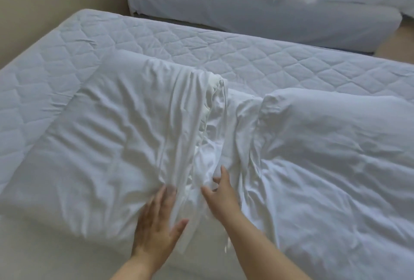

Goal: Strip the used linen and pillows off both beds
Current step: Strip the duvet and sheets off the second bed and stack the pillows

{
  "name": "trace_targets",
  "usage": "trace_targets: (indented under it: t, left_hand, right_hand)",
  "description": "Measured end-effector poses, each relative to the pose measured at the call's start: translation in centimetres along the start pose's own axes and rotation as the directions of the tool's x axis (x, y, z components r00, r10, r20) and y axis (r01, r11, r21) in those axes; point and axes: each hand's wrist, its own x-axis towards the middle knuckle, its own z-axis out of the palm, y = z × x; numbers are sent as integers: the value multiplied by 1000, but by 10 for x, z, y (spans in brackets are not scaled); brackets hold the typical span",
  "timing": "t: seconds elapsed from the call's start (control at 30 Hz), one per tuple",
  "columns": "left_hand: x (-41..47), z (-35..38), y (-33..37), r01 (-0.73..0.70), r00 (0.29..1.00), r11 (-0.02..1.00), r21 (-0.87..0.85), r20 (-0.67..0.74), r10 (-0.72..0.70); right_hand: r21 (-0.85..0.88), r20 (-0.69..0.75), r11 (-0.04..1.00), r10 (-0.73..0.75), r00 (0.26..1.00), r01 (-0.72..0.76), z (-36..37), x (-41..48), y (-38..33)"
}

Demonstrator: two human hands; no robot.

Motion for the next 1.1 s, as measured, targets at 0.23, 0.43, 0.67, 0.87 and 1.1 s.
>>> trace_targets:
  t: [0.23,0.43,0.67,0.87,1.1]
  left_hand:
    - [45,22,33,335,922,939,78,176,-344]
    - [58,25,142,209,974,957,-201,-46,-222]
    - [114,79,227,583,806,581,-568,313,-503]
    - [108,107,266,454,890,749,-484,298,-346]
    - [85,-4,230,247,839,877,-413,-362,-406]
  right_hand:
    - [-7,-378,968,-234,896,250,-101,-39,29]
    - [-98,-782,991,-20,623,-92,-274,-67,145]
    - [144,-612,915,382,693,-377,-396,-96,251]
    - [268,-427,924,369,826,-275,-401,-72,273]
    - [280,-308,916,369,877,-288,-409,-88,257]
